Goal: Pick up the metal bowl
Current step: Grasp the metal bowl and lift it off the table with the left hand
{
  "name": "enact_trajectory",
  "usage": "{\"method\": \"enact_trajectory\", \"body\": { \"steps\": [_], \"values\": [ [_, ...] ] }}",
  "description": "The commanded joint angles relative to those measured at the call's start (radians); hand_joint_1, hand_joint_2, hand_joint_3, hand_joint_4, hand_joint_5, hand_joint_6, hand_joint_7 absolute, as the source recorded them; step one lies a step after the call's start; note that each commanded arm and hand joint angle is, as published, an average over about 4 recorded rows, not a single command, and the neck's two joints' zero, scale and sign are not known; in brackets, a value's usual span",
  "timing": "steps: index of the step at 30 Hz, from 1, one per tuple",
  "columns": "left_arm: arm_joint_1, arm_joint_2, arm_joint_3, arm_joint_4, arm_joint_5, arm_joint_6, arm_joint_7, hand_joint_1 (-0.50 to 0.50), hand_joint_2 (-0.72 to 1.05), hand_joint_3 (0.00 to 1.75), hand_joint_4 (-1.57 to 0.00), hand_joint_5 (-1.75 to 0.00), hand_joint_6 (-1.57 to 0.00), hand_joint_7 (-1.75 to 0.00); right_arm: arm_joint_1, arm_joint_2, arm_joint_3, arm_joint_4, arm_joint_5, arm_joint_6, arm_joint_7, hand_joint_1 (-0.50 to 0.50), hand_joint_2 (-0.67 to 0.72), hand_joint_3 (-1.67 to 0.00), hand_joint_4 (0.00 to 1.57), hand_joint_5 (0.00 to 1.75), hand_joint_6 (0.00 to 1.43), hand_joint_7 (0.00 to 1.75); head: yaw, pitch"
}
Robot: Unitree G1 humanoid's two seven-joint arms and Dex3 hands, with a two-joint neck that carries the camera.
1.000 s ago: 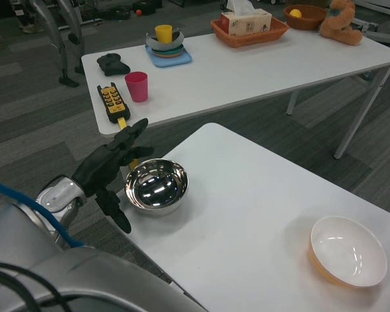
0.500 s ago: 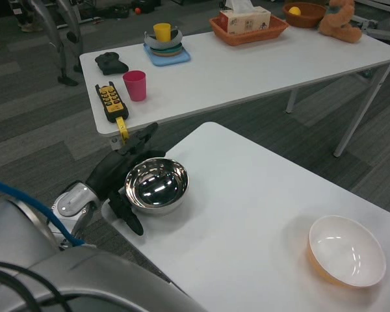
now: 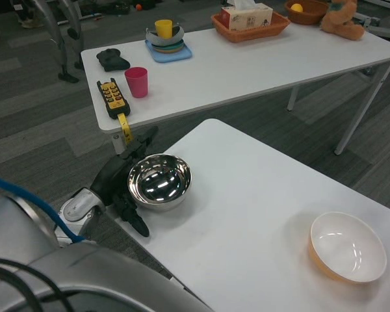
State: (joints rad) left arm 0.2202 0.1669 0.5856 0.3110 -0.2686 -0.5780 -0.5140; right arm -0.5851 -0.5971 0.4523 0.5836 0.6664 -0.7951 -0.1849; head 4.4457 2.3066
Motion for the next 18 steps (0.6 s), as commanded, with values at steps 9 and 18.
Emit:
{"method": "enact_trajectory", "body": {
  "steps": [9,18],
  "values": [
    [-0.021,-0.012,-0.03,0.033,-0.028,-0.038,0.003,-0.5,-0.21,0.0,-0.11,-0.72,0.0,-0.07,0.004,-0.001,-0.009,-0.013,0.004,-0.014,-0.002,-0.46,0.69,0.0,0.0,0.0,0.0,0.0,0.001,-0.006],
    [-0.025,-0.014,-0.053,0.03,-0.08,-0.055,0.003,-0.5,-0.19,0.0,-0.12,-0.72,0.0,-0.07,0.005,-0.001,-0.009,-0.015,0.004,-0.015,-0.002,-0.46,0.68,0.0,0.0,0.0,0.0,0.0,0.002,-0.009]
  ]
}}
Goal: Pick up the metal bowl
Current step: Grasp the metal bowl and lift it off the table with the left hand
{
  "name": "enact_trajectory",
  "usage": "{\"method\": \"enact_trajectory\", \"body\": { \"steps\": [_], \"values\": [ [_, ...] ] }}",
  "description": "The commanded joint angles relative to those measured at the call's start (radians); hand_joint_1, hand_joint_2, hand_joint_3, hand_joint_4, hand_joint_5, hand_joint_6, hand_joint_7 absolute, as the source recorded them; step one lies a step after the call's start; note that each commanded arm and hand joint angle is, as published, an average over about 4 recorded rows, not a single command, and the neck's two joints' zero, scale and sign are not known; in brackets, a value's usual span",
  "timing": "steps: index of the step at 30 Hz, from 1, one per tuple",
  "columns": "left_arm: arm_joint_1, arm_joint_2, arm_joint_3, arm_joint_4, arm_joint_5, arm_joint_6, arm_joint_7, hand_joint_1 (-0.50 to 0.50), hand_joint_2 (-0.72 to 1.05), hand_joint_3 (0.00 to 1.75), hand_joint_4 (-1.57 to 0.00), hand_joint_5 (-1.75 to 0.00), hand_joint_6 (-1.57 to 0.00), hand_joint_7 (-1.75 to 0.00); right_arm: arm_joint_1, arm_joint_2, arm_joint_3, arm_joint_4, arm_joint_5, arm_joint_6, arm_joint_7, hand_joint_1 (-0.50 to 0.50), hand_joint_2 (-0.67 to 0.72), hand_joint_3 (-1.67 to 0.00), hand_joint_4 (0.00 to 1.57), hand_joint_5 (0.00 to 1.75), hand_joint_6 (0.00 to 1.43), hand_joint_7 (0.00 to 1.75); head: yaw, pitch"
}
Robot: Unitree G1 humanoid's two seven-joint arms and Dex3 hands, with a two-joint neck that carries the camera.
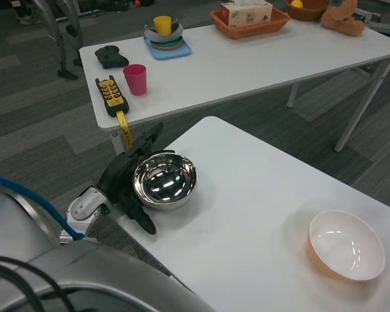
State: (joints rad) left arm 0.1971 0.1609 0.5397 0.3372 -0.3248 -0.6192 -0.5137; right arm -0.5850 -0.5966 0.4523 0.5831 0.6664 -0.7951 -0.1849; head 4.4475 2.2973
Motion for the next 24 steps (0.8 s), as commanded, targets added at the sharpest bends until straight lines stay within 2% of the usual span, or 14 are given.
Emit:
{"method": "enact_trajectory", "body": {
  "steps": [1,5,8,11,15,21,24],
  "values": [
    [-0.002,-0.007,-0.009,0.004,-0.027,-0.014,0.003,-0.5,-0.19,0.0,-0.13,-0.72,0.0,-0.07,0.005,-0.002,-0.009,-0.014,0.004,-0.015,-0.002,-0.46,0.66,0.0,0.0,0.0,0.0,0.0,0.0,0.0],
    [-0.004,-0.006,-0.014,0.005,-0.053,-0.014,0.003,-0.5,-0.19,0.0,-0.17,-0.72,0.0,-0.1,0.007,0.0,-0.009,-0.015,0.003,-0.015,-0.002,-0.46,0.69,0.0,0.0,0.0,0.0,0.0,-0.002,-0.003],
    [-0.005,-0.006,-0.017,0.005,-0.06,-0.014,0.002,-0.5,-0.1,0.0,-0.2,-0.72,-0.03,-0.14,0.009,0.0,-0.011,-0.016,0.004,-0.015,-0.002,-0.46,0.66,0.0,0.0,0.0,0.0,0.0,-0.001,-0.005],
    [-0.008,-0.006,-0.017,0.005,-0.06,-0.014,0.001,-0.5,0.12,0.0,-0.25,-0.8,-0.1,-0.16,0.01,0.0,-0.011,-0.016,0.004,-0.015,-0.002,-0.46,0.66,0.0,0.0,0.0,0.0,0.0,0.001,-0.007],
    [-0.01,-0.004,-0.017,0.005,-0.06,-0.011,-0.003,-0.5,0.38,0.0,-0.32,-0.92,-0.21,-0.28,0.01,0.0,-0.011,-0.016,0.004,-0.015,-0.002,-0.46,0.66,0.0,0.0,0.0,0.0,0.0,0.002,-0.009],
    [-0.023,-0.004,-0.022,0.007,-0.057,-0.011,-0.008,-0.5,0.8,0.0,-0.37,-0.92,-0.32,-0.45,0.01,0.001,-0.011,-0.016,0.004,-0.015,-0.002,-0.46,0.66,0.0,0.0,0.0,0.0,0.0,0.004,-0.011],
    [-0.031,-0.005,-0.022,0.01,-0.055,-0.011,-0.011,-0.5,0.89,0.07,-0.44,-1.03,-0.41,-0.61,0.01,0.001,-0.01,-0.015,0.004,-0.015,-0.002,-0.46,0.69,0.0,0.0,0.0,0.0,0.0,0.007,-0.014]
  ]
}}
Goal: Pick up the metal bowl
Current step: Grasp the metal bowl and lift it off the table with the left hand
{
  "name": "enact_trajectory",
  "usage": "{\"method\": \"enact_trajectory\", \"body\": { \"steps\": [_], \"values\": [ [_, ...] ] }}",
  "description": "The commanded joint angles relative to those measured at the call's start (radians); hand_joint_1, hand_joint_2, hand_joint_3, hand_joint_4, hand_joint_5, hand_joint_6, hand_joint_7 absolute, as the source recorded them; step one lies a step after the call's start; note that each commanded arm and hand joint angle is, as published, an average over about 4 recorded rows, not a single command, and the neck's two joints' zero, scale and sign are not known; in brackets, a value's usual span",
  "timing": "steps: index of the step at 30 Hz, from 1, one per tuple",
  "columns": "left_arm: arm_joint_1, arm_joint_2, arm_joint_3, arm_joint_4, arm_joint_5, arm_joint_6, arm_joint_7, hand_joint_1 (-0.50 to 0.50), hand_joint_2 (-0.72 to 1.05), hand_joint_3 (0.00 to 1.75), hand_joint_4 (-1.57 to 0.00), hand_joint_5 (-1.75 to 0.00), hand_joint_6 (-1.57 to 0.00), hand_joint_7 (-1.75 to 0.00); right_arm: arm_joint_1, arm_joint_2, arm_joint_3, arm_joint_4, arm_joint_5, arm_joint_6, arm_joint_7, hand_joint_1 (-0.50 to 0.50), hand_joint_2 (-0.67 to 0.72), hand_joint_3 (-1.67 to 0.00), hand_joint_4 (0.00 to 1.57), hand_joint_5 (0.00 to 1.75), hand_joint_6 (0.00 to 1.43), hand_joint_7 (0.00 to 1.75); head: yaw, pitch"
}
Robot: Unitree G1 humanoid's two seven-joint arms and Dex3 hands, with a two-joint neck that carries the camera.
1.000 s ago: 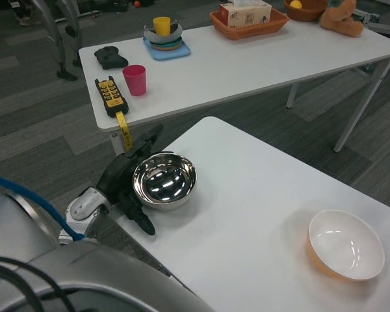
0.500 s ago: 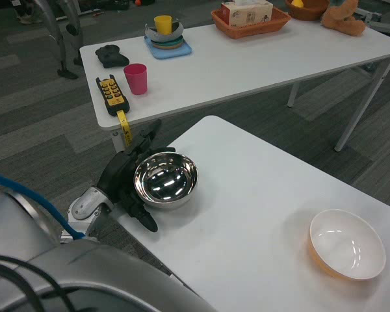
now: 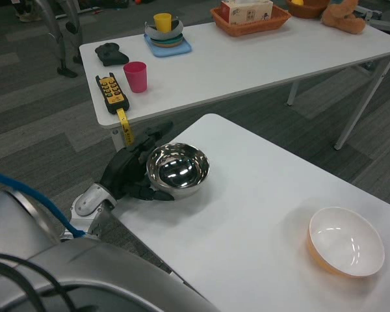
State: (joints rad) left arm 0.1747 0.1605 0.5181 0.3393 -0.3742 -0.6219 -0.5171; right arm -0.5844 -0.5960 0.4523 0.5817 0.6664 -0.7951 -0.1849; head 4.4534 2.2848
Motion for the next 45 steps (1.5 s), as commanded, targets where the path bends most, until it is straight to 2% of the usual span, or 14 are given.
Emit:
{"method": "enact_trajectory", "body": {
  "steps": [1,6,11,15,19,21,27,35,41,43,44,45],
  "values": [
    [-0.015,-0.005,0.0,0.009,-0.004,-0.009,-0.011,-0.5,0.91,0.09,-0.47,-1.08,-0.45,-0.66,0.009,0.001,-0.009,-0.013,0.004,-0.015,-0.002,-0.46,0.69,0.0,0.0,0.0,0.0,0.0,0.001,-0.001],
    [-0.037,-0.002,0.001,0.01,0.037,-0.007,-0.032,-0.5,0.96,0.09,-0.59,-1.39,-0.75,-0.96,0.011,0.003,-0.007,-0.012,0.005,-0.015,-0.002,-0.46,0.66,0.0,0.0,0.0,0.0,0.0,-0.005,-0.005],
    [-0.044,0.003,0.005,0.01,0.094,0.016,-0.066,-0.46,0.96,0.17,-0.64,-1.54,-0.97,-1.22,0.02,0.004,-0.01,-0.016,0.005,-0.015,-0.002,-0.46,0.66,0.0,0.0,0.0,0.0,0.0,-0.007,-0.006],
    [-0.047,0.004,0.006,0.01,0.097,0.028,-0.095,-0.37,0.96,0.17,-0.65,-1.57,-1.04,-1.34,0.025,0.005,-0.01,-0.018,0.005,-0.015,-0.002,-0.46,0.66,0.0,0.0,0.0,0.0,0.0,-0.009,-0.007],
    [-0.049,0.007,0.007,0.0,0.097,0.029,-0.103,-0.18,0.91,0.17,-0.67,-1.64,-1.1,-1.4,0.029,0.005,-0.01,-0.02,0.005,-0.015,-0.002,-0.46,0.66,0.0,0.0,0.0,0.0,0.0,-0.01,-0.008],
    [-0.05,0.007,0.004,-0.008,0.094,0.027,-0.102,-0.12,0.87,0.17,-0.67,-1.64,-1.09,-1.41,0.029,0.007,-0.01,-0.021,0.005,-0.015,-0.002,-0.46,0.66,0.0,0.0,0.0,0.0,0.0,-0.01,-0.008],
    [-0.065,0.007,-0.012,-0.041,0.075,0.021,-0.096,-0.02,0.87,0.17,-0.64,-1.64,-1.07,-1.47,0.031,0.005,-0.01,-0.023,0.007,-0.015,-0.002,-0.46,0.66,0.0,0.0,0.0,0.0,0.0,-0.045,-0.005],
    [-0.123,0.019,-0.046,-0.17,0.073,0.067,-0.086,-0.01,0.87,0.17,-0.64,-1.64,-1.05,-1.47,0.031,0.009,-0.01,-0.021,0.01,-0.015,-0.002,-0.46,0.66,0.0,0.0,0.0,0.0,0.0,-0.149,0.012],
    [-0.182,0.017,-0.068,-0.237,0.074,0.127,-0.081,-0.01,0.87,0.17,-0.64,-1.64,-1.05,-1.48,0.038,0.016,-0.013,-0.024,0.009,-0.015,-0.001,-0.46,0.66,0.0,0.0,0.0,0.0,0.0,-0.31,0.036],
    [-0.205,0.019,-0.086,-0.242,0.073,0.147,-0.075,-0.01,0.87,0.17,-0.64,-1.64,-1.05,-1.5,0.042,0.018,-0.017,-0.026,0.009,-0.015,-0.001,-0.46,0.66,0.0,0.0,0.0,0.0,0.0,-0.323,0.039],
    [-0.215,0.019,-0.094,-0.243,0.073,0.153,-0.073,-0.01,0.87,0.17,-0.64,-1.64,-1.05,-1.52,0.043,0.02,-0.019,-0.026,0.009,-0.015,-0.001,-0.46,0.66,0.0,0.0,0.0,0.0,0.0,-0.353,0.044],
    [-0.225,0.019,-0.102,-0.244,0.073,0.16,-0.071,-0.01,0.87,0.17,-0.64,-1.64,-1.05,-1.52,0.044,0.021,-0.02,-0.026,0.009,-0.015,-0.001,-0.46,0.66,0.0,0.0,0.0,0.0,0.0,-0.447,0.06]
  ]
}}
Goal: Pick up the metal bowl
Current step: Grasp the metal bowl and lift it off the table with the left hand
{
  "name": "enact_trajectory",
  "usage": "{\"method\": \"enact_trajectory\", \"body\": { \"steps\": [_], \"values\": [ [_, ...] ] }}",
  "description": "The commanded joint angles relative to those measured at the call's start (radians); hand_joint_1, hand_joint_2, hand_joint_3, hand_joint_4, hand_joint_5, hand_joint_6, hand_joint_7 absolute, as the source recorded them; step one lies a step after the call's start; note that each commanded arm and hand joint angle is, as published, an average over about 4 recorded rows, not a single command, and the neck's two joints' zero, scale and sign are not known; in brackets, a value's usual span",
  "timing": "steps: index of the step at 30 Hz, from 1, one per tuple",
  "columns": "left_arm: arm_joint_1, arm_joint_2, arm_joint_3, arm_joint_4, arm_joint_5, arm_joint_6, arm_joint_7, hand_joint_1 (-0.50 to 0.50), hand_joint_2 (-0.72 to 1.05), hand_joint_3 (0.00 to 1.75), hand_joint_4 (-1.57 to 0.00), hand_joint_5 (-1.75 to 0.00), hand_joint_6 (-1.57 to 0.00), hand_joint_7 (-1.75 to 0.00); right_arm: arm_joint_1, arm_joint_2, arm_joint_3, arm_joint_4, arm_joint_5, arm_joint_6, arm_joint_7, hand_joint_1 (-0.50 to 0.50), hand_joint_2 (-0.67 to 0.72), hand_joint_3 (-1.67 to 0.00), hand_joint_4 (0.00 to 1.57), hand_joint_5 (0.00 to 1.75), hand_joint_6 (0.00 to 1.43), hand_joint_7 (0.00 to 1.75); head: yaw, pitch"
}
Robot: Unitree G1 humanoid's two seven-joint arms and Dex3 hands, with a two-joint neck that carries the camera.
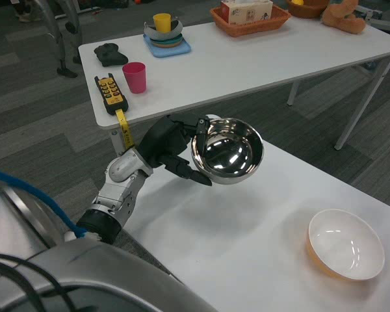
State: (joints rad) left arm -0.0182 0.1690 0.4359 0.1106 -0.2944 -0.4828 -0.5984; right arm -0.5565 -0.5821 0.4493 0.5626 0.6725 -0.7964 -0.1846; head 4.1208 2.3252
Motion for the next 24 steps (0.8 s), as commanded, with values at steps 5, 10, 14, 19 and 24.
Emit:
{"method": "enact_trajectory", "body": {
  "steps": [5,10,14,19,24],
  "values": [
    [-0.11,0.012,-0.083,0.007,-0.001,0.045,0.011,0.01,0.87,0.17,-0.64,-1.64,-1.05,-1.5,0.018,0.023,-0.015,-0.003,0.004,-0.014,0.001,-0.46,0.66,0.0,0.0,0.0,0.0,0.0,-0.526,0.083],
    [-0.173,0.009,-0.124,0.064,0.004,0.046,0.015,0.01,0.91,0.17,-0.64,-1.64,-1.05,-1.48,0.02,0.037,-0.021,-0.01,-0.001,-0.013,0.007,-0.46,0.66,0.0,0.0,0.0,0.0,0.0,-0.834,0.123],
    [-0.223,-0.016,-0.124,0.116,0.014,0.044,0.022,0.0,0.91,0.17,-0.65,-1.64,-1.06,-1.47,0.03,0.051,-0.061,-0.044,-0.023,-0.005,0.03,-0.46,0.66,0.0,0.0,0.0,0.0,0.0,-0.981,0.15],
    [-0.279,-0.036,-0.133,0.162,0.035,0.044,0.03,-0.03,0.96,0.26,-0.67,-1.64,-1.1,-1.47,0.05,0.069,-0.147,-0.089,-0.083,-0.006,0.03,-0.46,0.66,0.0,0.0,0.0,0.0,0.0,-1.078,0.184],
    [-0.332,-0.034,-0.16,0.212,0.041,0.044,0.032,-0.02,0.96,0.26,-0.67,-1.64,-1.13,-1.47,0.076,0.088,-0.21,-0.135,-0.121,-0.003,0.029,-0.46,0.66,0.0,0.0,0.0,0.0,0.0,-1.117,0.217]
  ]
}}
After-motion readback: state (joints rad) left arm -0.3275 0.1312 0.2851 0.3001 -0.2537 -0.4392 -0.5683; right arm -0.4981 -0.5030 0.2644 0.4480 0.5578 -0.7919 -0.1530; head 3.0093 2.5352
